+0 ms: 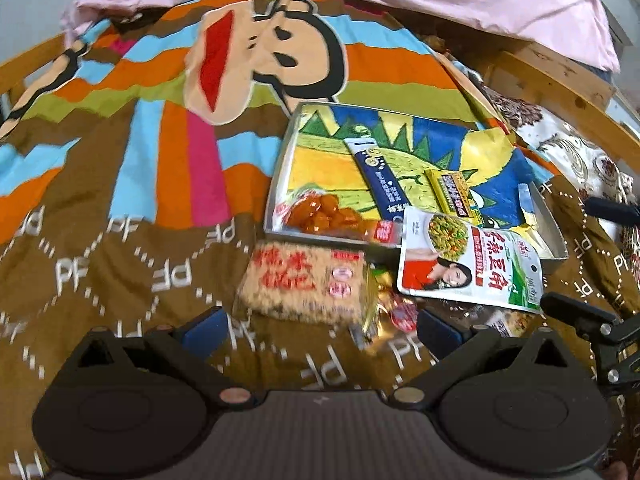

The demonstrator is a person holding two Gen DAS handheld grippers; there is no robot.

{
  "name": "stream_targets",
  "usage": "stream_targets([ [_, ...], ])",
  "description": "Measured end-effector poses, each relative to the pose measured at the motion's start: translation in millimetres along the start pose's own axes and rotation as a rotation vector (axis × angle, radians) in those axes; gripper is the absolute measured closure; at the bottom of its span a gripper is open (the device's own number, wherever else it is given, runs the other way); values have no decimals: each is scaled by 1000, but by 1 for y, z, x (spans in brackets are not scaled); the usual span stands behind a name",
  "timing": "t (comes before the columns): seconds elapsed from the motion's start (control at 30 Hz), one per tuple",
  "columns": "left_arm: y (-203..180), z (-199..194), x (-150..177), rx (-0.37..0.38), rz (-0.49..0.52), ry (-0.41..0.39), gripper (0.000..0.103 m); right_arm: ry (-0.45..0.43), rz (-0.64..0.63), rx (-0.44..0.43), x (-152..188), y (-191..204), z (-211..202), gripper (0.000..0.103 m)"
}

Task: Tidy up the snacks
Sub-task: 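Move both tools down toward the remaining snack packs, then grasp the red-text rice-cracker pack with the left tool while the right tool grasps the white-green bean pack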

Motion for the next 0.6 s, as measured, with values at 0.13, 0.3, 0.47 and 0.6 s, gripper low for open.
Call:
stream_targets([
  [0.13, 3, 13, -14, 58, 81, -11, 0, 48, -61, -110, 3, -13, 17, 1],
  [0.3, 21, 38, -17, 61, -70, 69, 0, 103, -82, -122, 10, -29, 40, 1],
  [0.47, 38, 65, -9, 136, -238, 194, 0, 167, -27, -186, 20, -49, 63, 1],
  [0.6, 36, 72, -5, 156, -266, 216, 0, 185, 0, -237, 26, -52, 70, 1],
])
Point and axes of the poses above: each gripper's, at about its wrist camera, not at the fingertips, and z roughly the way its jaws point, y to its left, x to its underside, the point moved 2 cm from there along z, roughly the way its jaws point, and after that the axes turned 15 degrees about -x, right-handed, at the moved point
